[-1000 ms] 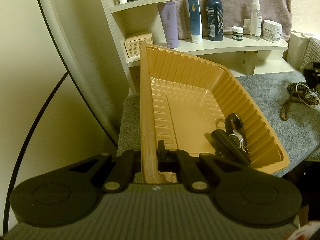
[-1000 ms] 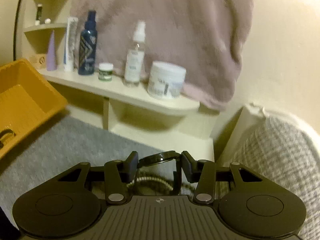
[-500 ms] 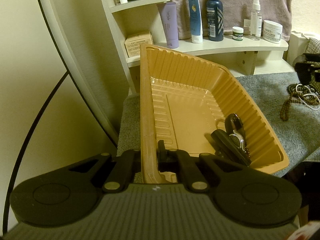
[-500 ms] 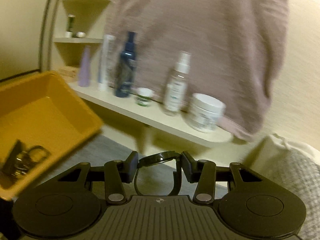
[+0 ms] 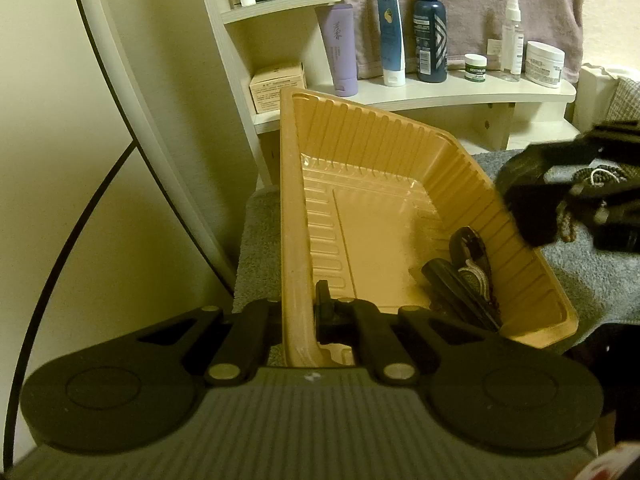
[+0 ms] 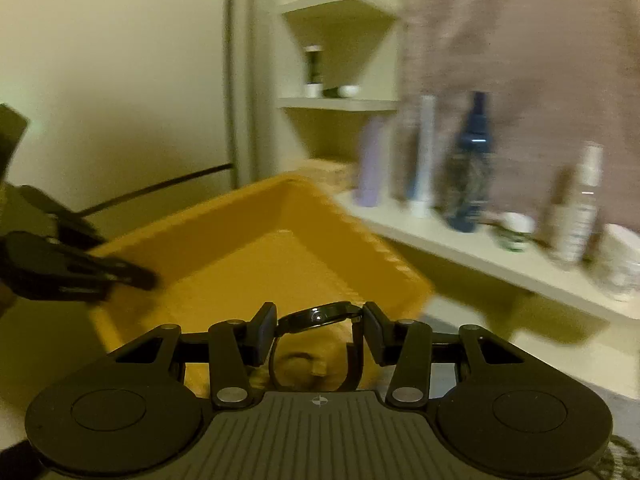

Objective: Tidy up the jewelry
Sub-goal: 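Carry the black bangle over the orange tray with the right tool, then release the black bangle into the tray and return the right tool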

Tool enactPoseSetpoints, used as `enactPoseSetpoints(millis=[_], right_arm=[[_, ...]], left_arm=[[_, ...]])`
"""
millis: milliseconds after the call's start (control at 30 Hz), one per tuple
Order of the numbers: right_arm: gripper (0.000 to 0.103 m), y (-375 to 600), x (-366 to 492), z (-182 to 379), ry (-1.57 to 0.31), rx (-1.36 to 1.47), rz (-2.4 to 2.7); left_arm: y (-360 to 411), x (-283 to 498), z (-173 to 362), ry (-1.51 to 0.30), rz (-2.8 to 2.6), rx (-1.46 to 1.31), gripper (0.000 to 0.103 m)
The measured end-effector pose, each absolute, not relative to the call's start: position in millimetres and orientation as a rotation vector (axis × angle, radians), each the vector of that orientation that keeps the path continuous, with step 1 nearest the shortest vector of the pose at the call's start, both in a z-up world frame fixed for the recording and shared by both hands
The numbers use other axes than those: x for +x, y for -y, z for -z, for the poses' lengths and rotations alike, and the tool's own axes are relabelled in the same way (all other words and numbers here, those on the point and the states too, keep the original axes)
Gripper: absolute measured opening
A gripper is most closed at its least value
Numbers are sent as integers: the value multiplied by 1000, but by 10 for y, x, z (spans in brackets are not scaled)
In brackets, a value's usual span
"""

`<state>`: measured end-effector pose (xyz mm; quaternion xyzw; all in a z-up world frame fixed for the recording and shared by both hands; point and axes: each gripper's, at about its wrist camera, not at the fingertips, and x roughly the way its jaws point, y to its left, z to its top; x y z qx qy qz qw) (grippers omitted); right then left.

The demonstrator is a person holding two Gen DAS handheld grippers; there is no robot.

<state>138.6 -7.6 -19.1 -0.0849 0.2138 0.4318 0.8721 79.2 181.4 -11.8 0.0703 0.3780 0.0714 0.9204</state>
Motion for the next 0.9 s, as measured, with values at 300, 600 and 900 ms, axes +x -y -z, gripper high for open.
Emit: enactPoseSetpoints(millis=[300,600,900], right_arm=[[47,-244,1342,336,-497,-170,-979],[47,-320,1313,373,-504,-163,-990],[47,-369,1295,418,-507,-161,-998]], left_arm=[[-1809,794,120,-775,-145,140,4],[-1807,788,121,-774,-145,139,4],[-1808,788,122,-774,-145,140,4]])
